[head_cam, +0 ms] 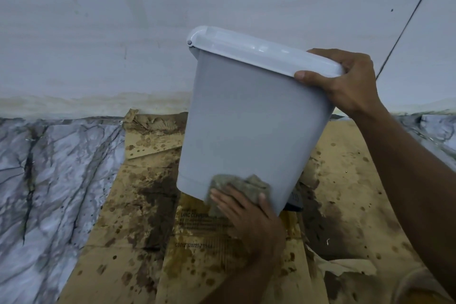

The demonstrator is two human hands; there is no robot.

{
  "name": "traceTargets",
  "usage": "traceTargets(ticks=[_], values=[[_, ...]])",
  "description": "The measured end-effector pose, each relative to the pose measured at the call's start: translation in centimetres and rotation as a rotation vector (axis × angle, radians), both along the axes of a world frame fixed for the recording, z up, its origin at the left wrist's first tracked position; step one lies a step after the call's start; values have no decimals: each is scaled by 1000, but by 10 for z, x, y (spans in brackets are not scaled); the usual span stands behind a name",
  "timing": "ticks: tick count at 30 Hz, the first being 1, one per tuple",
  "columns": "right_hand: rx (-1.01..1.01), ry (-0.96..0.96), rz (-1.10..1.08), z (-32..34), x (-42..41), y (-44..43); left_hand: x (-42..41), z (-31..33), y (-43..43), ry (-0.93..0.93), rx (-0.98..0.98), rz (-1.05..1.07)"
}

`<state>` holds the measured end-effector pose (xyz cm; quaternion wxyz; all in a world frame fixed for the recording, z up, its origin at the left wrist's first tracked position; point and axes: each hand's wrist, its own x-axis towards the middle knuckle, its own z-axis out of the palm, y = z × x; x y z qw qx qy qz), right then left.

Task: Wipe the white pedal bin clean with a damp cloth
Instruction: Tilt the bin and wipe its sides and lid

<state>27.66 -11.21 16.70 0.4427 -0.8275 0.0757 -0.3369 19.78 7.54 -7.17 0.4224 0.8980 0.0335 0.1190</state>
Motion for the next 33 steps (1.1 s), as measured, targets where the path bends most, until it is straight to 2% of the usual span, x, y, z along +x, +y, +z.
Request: traceTargets(ticks=[2,6,7,9,14,16,20,22,27,30,33], values=[[11,2,4,0,-1,0,-5,1,-4,-112,147,-130],[32,4,-4,1,-2,1,49,48,1,-547,454,-629],[33,4,-3,1,-2,1,69,66,1,-632,476,-680],[28,0,-3,1,-1,2,113,103,5,-724,457,-641],[-2,8,-29,2,1,2,179,150,28,-650,311,-374],[-2,15,-30,2,1,2,181,145,38,-593,219,-326],[15,14,-38,1,0,2,161,116,57,-363,-109,-184],[17,15,-43,1,1,3,143,94,66,-280,-171,-107],[30,26,-59,1,0,3,127,65,82,-106,-243,16],[40,27,-69,0,-1,2,140,86,66,-191,-192,-11],[43,32,-72,-1,0,2,150,116,35,-337,-5,-84]])
